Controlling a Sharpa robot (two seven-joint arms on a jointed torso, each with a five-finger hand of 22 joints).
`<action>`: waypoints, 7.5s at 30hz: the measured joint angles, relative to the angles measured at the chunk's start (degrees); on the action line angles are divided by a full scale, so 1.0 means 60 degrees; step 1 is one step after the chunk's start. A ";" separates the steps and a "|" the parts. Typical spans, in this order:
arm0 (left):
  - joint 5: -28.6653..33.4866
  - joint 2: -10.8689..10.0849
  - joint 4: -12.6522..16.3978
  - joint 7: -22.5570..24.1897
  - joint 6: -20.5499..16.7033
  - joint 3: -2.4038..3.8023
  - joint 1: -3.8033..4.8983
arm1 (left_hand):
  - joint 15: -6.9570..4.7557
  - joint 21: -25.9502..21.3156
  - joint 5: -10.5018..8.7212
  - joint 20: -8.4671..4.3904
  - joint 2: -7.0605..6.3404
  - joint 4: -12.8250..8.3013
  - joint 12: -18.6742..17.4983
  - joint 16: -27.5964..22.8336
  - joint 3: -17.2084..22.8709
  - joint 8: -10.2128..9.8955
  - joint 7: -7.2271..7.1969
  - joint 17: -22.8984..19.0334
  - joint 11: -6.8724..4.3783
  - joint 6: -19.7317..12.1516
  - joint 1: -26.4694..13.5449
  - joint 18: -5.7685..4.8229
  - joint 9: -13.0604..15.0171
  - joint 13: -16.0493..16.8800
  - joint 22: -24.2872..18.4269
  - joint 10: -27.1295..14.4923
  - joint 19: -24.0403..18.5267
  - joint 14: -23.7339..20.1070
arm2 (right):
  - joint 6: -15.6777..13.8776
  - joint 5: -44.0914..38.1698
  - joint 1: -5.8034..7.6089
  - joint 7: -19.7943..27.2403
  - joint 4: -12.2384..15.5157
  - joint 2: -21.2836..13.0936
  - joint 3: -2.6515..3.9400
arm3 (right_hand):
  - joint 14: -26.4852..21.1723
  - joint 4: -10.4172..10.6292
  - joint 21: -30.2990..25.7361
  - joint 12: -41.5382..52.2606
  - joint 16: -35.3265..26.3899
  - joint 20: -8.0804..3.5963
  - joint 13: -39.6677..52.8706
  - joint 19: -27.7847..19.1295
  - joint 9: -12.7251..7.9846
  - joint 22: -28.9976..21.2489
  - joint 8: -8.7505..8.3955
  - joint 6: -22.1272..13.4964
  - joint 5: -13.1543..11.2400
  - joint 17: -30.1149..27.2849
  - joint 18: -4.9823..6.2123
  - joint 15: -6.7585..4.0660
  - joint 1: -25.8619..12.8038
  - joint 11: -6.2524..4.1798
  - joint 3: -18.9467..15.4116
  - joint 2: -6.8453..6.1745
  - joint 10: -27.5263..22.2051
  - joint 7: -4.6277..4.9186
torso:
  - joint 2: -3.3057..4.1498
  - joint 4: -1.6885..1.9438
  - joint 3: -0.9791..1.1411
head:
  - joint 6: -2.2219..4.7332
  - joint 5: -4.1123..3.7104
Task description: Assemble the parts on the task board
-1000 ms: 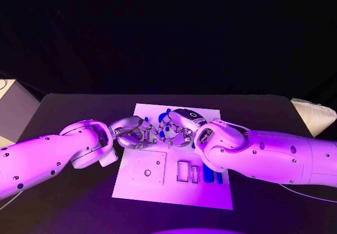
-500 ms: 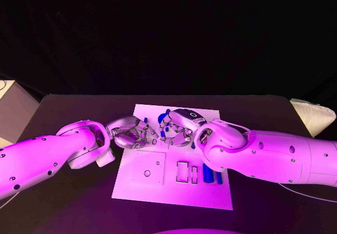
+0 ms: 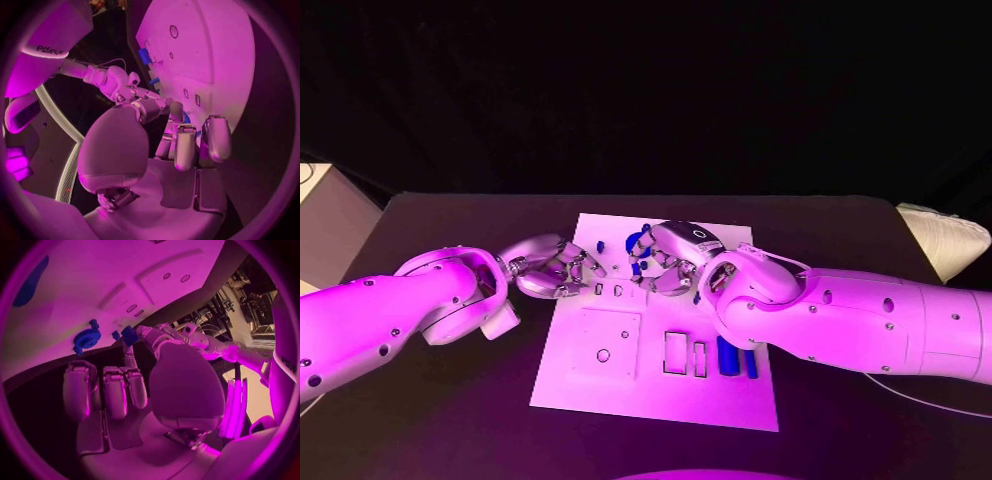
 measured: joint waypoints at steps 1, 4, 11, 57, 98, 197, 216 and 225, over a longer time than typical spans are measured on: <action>0.0226 -0.0043 -0.0013 0.0037 -0.0054 0.0001 0.0000 | 0.0000 0.0000 0.0000 0.0011 0.0003 0.0025 0.0006 0.0000 -0.0033 0.0000 0.0014 0.0000 0.0029 0.0014 -0.0060 0.0000 0.0003 -0.0029 -0.0028 -0.0029 -0.0040 0.0000 | -0.0156 0.0058 -0.0052 0.0084 -0.0073 0.0026 -0.0009 | 0.0000 0.0000 0.0000 0.0000 0.0000 0.0000 0.0000 0.0000 0.0001 0.0000 0.0000 0.0000 0.0000 0.0000 0.0000 0.0000 0.0000 0.0000 0.0000 0.0000 0.0000 0.0000 | 0.0001 0.0000 0.0000 | -0.0004 0.0016; 0.0852 -0.0130 -0.0043 0.0158 -0.0222 0.0006 0.0002 | 0.0000 0.0000 0.0000 0.0046 0.0001 0.0052 -0.0032 -0.0036 -0.0159 0.0000 0.0047 0.0000 0.0048 0.0048 -0.0108 0.0001 0.0007 -0.0102 -0.0092 -0.0122 -0.0075 0.0000 | -0.0504 0.0188 -0.0159 0.0283 -0.0222 0.0081 -0.0020 | 0.0000 -0.0028 0.0000 0.0000 0.0000 0.0000 -0.0001 0.0000 0.0001 -0.0001 0.0000 0.0000 0.0000 0.0000 0.0000 0.0000 0.0000 0.0000 0.0028 0.0000 0.0000 0.0000 | 0.0005 -0.0005 0.0000 | -0.0005 0.0044; 0.2470 -0.0249 -0.0099 0.0540 -0.0750 0.0014 0.0007 | 0.0000 -0.0037 -0.0024 0.0046 -0.0013 0.0038 -0.0032 -0.0036 -0.0281 0.0000 0.0082 0.0000 0.0048 0.0082 -0.0122 0.0001 0.0024 -0.0074 -0.0096 -0.0122 -0.0074 0.0000 | -0.1112 0.0425 -0.0387 0.0671 -0.0501 0.0263 -0.0034 | 0.0000 -0.0028 0.0000 0.0000 0.0000 0.0000 -0.0001 0.0000 0.0001 -0.0001 0.0000 -0.0001 -0.0001 -0.0001 0.0000 0.0000 0.0002 0.0000 0.0028 0.0002 0.0000 0.0001 | 0.0009 -0.0005 0.0011 | -0.0013 0.0092; 0.5516 -0.0334 -0.0157 0.1572 -0.1939 0.0020 0.0013 | 0.0070 -0.0073 -0.0037 0.0114 0.0026 0.0026 -0.0069 -0.0073 -0.0605 0.0036 0.0183 0.0000 0.0131 0.0183 -0.0158 0.0002 0.0059 -0.0193 -0.0168 -0.0206 -0.0139 -0.0001 | -0.0868 0.0320 -0.0829 0.0780 -0.0922 0.0788 -0.0173 | 0.0000 -0.0055 0.0000 0.0000 0.0000 0.0000 -0.0004 0.0000 0.0000 0.0001 -0.0021 -0.0029 -0.0057 0.0007 0.0000 0.0000 0.0052 0.0000 0.0054 0.0051 0.0000 0.0028 | 0.0001 0.0000 0.0018 | -0.0224 0.0242; 0.5452 -0.0332 -0.0169 0.1510 -0.1905 0.0019 0.0014 | 0.0070 -0.0072 -0.0074 0.0114 0.0027 0.0027 -0.0070 -0.0073 -0.0712 0.0036 0.0182 0.0000 0.0132 0.0183 -0.0157 0.0001 0.0057 -0.0193 -0.0121 -0.0206 -0.0139 -0.0001 | -0.0560 0.0316 -0.0832 0.0711 -0.0997 0.0805 -0.0176 | 0.0000 -0.0080 -0.0164 0.0000 0.0000 0.0000 0.0000 0.0000 0.0006 -0.0003 -0.0057 -0.0222 -0.0245 0.0003 -0.0001 0.0000 0.0092 0.0000 0.0028 0.0011 0.0000 0.0083 | 0.0001 -0.0005 0.0017 | -0.0319 0.0231; 0.5355 -0.0353 -0.0226 0.1455 -0.1847 0.0019 0.0016 | 0.0070 -0.0072 -0.0074 0.0149 0.0065 0.0001 -0.0069 -0.0073 -0.0791 0.0036 0.0217 0.0003 0.0132 0.0218 -0.0194 0.0001 0.0063 -0.0185 -0.0057 -0.0205 -0.0104 -0.0001 | 0.0440 -0.1880 -0.0721 -0.1521 0.0009 0.0631 -0.0143 | 0.0034 -0.0233 -0.0443 -0.4040 -0.0095 0.0000 -0.0775 0.0000 0.0194 -0.0006 -0.0035 -0.0209 -0.0612 -0.0001 0.0000 -0.0035 -0.0053 -0.0152 0.0557 -0.0249 -0.0730 -0.0029 | 0.0001 0.0001 0.0012 | -0.0352 0.0239; 0.5334 -0.0348 -0.0229 0.1451 -0.1820 0.0019 0.0016 | 0.0069 -0.0072 -0.0074 0.0148 0.0065 0.0001 -0.0069 -0.0073 -0.0791 0.0036 0.0216 0.0002 0.0132 0.0217 -0.0194 0.0000 0.0061 -0.0186 -0.0058 -0.0205 -0.0104 -0.0001 | 0.0255 -0.2262 -0.0723 -0.1734 -0.0094 0.0676 -0.0131 | 0.0034 -0.0233 -0.0443 -0.4006 -0.0095 0.0000 -0.0753 0.0000 0.0192 0.0001 -0.0036 -0.0209 -0.0612 0.0006 0.0000 -0.0035 -0.0063 -0.0118 0.0557 -0.0237 -0.0697 -0.0030 | 0.0003 -0.0005 0.0021 | -0.0357 0.0228; 0.5328 -0.0347 -0.0229 0.1445 -0.1807 0.0019 0.0016 | 0.0105 -0.0072 -0.0074 0.0148 0.0065 0.0010 -0.0069 -0.0073 -0.0860 0.0036 0.0216 0.0002 0.0167 0.0217 -0.0194 0.0000 0.0062 -0.0186 -0.0059 -0.0240 -0.0104 -0.0036 | 0.0246 -0.2259 -0.0723 -0.1720 -0.0259 0.0765 -0.0129 | 0.0034 -0.0233 -0.0444 -0.4006 -0.0095 0.0000 -0.0754 0.0000 0.0190 0.0000 -0.0036 -0.0210 -0.0611 0.0006 0.0000 -0.0035 -0.0063 -0.0118 0.0557 -0.0237 -0.0697 -0.0029 | 0.0001 -0.0005 0.0017 | -0.0352 0.0220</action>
